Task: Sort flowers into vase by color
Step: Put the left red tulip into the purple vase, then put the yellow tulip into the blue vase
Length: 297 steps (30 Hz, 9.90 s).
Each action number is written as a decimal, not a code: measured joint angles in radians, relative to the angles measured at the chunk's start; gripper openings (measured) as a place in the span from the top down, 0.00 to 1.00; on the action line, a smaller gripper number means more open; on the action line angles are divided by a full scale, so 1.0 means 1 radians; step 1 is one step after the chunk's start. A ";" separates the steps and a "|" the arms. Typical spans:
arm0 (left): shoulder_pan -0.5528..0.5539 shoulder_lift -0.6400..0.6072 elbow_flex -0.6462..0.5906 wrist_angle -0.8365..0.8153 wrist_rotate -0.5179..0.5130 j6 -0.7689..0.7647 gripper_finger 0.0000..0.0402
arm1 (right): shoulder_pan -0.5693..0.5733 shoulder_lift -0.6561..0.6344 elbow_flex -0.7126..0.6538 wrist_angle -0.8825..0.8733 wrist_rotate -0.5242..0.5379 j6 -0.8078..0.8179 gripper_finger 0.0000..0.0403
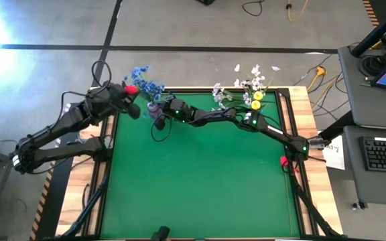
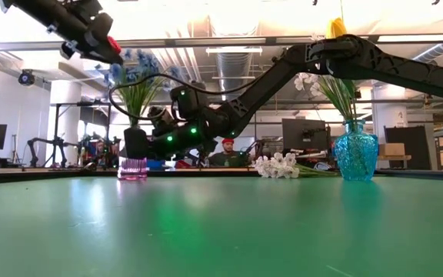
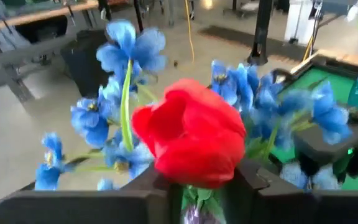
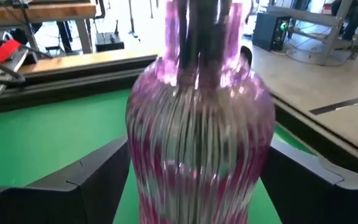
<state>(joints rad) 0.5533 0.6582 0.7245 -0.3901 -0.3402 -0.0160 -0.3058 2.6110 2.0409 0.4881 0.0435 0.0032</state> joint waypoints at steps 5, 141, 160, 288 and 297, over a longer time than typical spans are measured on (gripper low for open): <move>0.000 0.000 0.019 -0.091 0.003 -0.011 0.71 | 0.000 -0.002 0.000 -0.028 0.000 0.013 0.15; -0.149 -0.194 -0.027 -0.065 0.266 -0.119 0.43 | 0.092 -0.534 -0.034 -1.140 -0.437 -0.475 0.12; -0.178 -0.048 -0.041 0.156 0.331 -0.030 0.43 | 0.116 -0.798 -0.035 -1.123 -0.180 -0.459 0.12; -0.315 0.222 0.263 0.420 0.163 0.531 0.43 | 0.095 -0.839 -1.267 -1.771 0.249 1.246 0.97; -0.315 0.222 0.263 0.420 0.163 0.531 0.43 | 0.105 -0.867 -1.264 -1.748 0.251 1.216 0.97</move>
<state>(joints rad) 0.2386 0.8806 0.9878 0.0296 -0.1773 0.5149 -0.2007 1.7441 0.7772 -1.2602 0.2946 1.2188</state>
